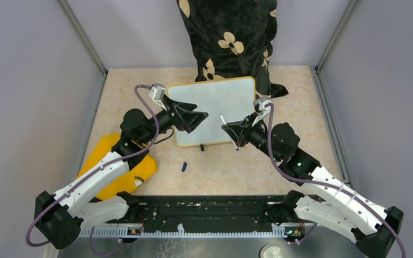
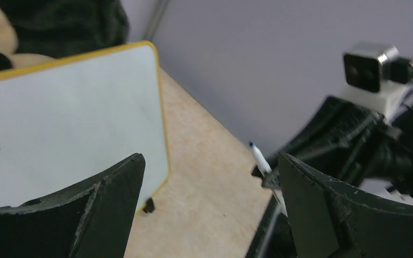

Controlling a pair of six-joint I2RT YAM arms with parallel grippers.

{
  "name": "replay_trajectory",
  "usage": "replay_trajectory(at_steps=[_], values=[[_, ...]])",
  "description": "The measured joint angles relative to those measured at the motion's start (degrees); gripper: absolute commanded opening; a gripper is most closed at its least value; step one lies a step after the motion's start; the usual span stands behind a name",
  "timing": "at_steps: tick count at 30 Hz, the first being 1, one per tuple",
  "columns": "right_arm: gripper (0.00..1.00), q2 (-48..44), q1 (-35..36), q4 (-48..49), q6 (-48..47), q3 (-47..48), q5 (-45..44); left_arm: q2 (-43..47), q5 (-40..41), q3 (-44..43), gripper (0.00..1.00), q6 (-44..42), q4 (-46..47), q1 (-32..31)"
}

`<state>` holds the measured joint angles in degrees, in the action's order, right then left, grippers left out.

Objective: Write a sentence on the whiteboard
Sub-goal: Place the pen cap at the center of the board, then write a sentence on the whiteboard.

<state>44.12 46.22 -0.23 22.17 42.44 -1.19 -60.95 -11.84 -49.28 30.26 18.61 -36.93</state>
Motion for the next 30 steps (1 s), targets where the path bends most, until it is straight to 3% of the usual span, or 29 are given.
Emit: replay_trajectory(at_steps=[3, 7, 16, 30], values=[[0.0, -0.15, 0.0, 1.84, -0.11, 0.0, 1.49, 2.78, -7.98, 7.13, 0.99, 3.85, 9.27, 0.0], [0.0, -0.63, 0.0, 4.22, 0.28, -0.04, 2.89, 4.22, -13.11, 9.22, 0.99, 7.8, 13.73, 0.0], [0.0, 4.39, 0.0, 8.28, 2.99, 0.07, 11.58, 6.56, -13.55, 9.25, 0.99, 13.79, 14.05, 0.0], [0.0, 7.08, 0.0, 14.95, 6.69, 0.13, 23.3, 10.75, -14.95, 9.25, 0.98, 10.6, 11.34, 0.0]])
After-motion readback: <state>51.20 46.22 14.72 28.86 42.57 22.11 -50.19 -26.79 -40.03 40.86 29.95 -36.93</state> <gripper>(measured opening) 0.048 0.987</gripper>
